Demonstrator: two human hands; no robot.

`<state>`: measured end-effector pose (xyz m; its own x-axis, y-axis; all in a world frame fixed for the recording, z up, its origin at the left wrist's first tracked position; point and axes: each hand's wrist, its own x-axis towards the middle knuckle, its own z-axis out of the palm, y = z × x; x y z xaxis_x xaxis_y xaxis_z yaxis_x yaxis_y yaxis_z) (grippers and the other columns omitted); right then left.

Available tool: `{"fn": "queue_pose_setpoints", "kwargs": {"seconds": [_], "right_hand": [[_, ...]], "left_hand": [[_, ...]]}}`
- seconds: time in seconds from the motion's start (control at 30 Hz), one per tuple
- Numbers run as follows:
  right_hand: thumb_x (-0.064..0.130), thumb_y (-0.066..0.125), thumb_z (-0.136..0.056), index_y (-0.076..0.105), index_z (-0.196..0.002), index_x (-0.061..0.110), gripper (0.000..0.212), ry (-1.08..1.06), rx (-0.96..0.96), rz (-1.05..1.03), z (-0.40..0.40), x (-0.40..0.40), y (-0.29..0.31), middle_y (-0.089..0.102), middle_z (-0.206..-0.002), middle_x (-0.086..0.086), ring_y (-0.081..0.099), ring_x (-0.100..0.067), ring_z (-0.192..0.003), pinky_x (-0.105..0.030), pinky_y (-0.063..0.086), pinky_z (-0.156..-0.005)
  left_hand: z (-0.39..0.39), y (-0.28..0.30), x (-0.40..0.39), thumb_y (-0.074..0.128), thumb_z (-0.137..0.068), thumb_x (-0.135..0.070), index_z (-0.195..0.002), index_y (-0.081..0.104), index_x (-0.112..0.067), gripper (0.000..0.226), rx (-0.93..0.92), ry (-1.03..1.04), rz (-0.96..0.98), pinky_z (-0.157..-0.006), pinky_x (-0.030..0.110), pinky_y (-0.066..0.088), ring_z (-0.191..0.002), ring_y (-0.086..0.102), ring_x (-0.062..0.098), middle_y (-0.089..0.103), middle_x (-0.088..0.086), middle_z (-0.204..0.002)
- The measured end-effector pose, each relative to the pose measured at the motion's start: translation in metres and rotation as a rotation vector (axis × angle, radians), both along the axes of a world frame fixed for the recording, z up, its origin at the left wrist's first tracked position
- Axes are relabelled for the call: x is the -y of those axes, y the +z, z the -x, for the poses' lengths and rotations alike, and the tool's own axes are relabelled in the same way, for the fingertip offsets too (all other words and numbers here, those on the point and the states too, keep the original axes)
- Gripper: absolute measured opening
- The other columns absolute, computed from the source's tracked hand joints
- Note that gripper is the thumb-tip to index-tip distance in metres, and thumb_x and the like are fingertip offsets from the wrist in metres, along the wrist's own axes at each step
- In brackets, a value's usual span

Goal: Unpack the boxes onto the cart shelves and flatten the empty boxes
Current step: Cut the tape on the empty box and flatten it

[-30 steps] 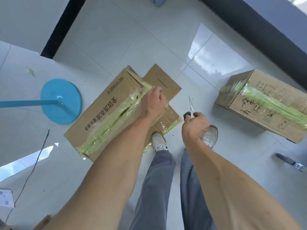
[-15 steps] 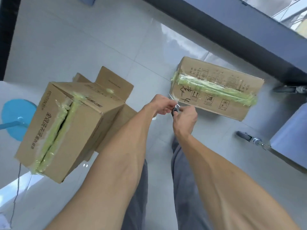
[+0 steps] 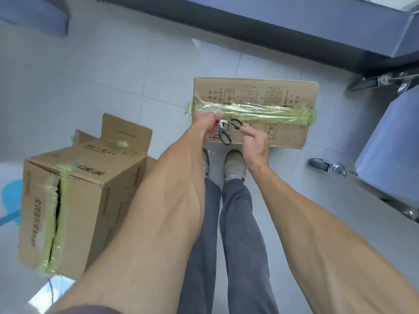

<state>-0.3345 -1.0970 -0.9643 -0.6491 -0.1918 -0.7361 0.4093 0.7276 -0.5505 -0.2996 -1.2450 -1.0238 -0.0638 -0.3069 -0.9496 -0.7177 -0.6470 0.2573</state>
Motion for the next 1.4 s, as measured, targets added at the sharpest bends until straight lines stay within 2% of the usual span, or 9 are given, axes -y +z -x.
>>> {"fn": "queue_pose_setpoints", "kwargs": {"seconds": [0.23,0.37,0.53,0.77,0.9,1.03,1.13,1.23,1.4], "right_hand": [[0.007,0.048,-0.091,0.067,-0.119,0.013,0.035,-0.281,-0.01,-0.236,-0.014,0.008,-0.026,0.068,-0.118,-0.006,0.059,-0.023,-0.11,-0.025,0.043,-0.091],[0.012,0.049,-0.092,0.064,-0.123,0.014,0.034,-0.349,0.054,-0.316,-0.025,0.021,-0.036,0.066,-0.121,-0.01,0.057,-0.028,-0.114,-0.029,0.041,-0.091],[0.015,0.05,-0.092,0.055,-0.136,0.014,0.044,-0.245,0.119,-0.385,-0.023,0.022,-0.045,0.059,-0.134,-0.009,0.05,-0.027,-0.126,-0.033,0.039,-0.105],[0.012,0.049,-0.091,0.056,-0.135,0.014,0.044,-0.066,0.083,-0.411,-0.035,0.032,-0.034,0.057,-0.135,-0.009,0.053,-0.027,-0.123,-0.033,0.042,-0.1],[0.011,0.049,-0.091,0.059,-0.13,0.01,0.04,0.08,0.084,-0.406,-0.06,0.061,-0.019,0.059,-0.132,-0.014,0.052,-0.03,-0.123,-0.035,0.042,-0.103],[0.011,0.049,-0.09,0.063,-0.121,0.008,0.033,0.305,0.089,-0.387,-0.099,0.096,-0.003,0.064,-0.122,-0.015,0.058,-0.031,-0.113,-0.03,0.046,-0.087],[0.012,0.051,-0.09,0.062,-0.128,0.011,0.039,0.442,0.104,-0.352,-0.137,0.123,0.01,0.065,-0.124,-0.014,0.061,-0.029,-0.112,-0.024,0.042,-0.079],[0.011,0.05,-0.091,0.06,-0.13,0.013,0.04,0.641,0.071,-0.318,-0.19,0.148,0.019,0.066,-0.121,-0.011,0.062,-0.027,-0.11,-0.02,0.036,-0.074],[0.008,0.047,-0.082,0.059,-0.083,0.015,0.014,0.928,-0.067,-0.154,-0.289,0.185,0.037,0.056,-0.074,-0.004,0.051,-0.033,-0.077,-0.027,0.039,-0.055]], "left_hand": [[0.014,0.004,0.007,0.074,-0.088,-0.019,-0.1,0.068,-0.01,0.015,-0.158,0.076,-0.084,-0.072,0.024,0.059,-0.068,0.069,0.013,0.074,0.0,-0.082],[0.03,-0.01,-0.02,0.066,-0.09,0.001,-0.095,0.066,0.0,0.005,-0.066,0.054,-0.059,-0.067,0.023,0.06,-0.067,0.071,0.015,0.074,0.015,-0.089],[-0.001,-0.017,-0.026,0.07,-0.087,-0.026,-0.1,0.067,-0.006,0.024,0.33,-0.623,0.36,-0.062,0.03,0.046,-0.086,0.066,0.027,0.068,0.009,-0.096],[-0.07,0.001,0.003,0.046,-0.091,-0.014,-0.122,0.057,-0.009,0.033,0.389,-0.76,0.575,-0.073,0.03,0.036,-0.099,0.061,0.031,0.065,0.013,-0.111],[-0.117,0.013,0.02,0.046,-0.092,-0.013,-0.121,0.056,-0.009,0.031,0.43,-0.677,0.58,-0.072,0.031,0.034,-0.098,0.059,0.031,0.063,0.013,-0.113],[-0.169,0.025,0.031,0.046,-0.093,-0.013,-0.127,0.056,-0.011,0.035,0.43,-0.494,0.544,-0.074,0.033,0.041,-0.1,0.058,0.028,0.061,0.012,-0.119],[-0.21,0.036,0.04,0.047,-0.093,-0.013,-0.123,0.059,-0.009,0.032,0.434,-0.354,0.568,-0.069,0.032,0.035,-0.098,0.057,0.026,0.062,0.013,-0.119],[-0.264,0.053,0.056,0.048,-0.091,-0.012,-0.113,0.064,-0.012,0.028,0.459,-0.247,0.631,-0.07,0.032,0.044,-0.097,0.062,0.029,0.068,0.011,-0.109],[-0.379,0.061,0.068,0.055,-0.084,-0.014,-0.107,0.068,-0.017,0.027,0.545,-0.172,0.463,-0.082,0.034,0.054,-0.101,0.065,0.03,0.069,0.009,-0.11]]}}
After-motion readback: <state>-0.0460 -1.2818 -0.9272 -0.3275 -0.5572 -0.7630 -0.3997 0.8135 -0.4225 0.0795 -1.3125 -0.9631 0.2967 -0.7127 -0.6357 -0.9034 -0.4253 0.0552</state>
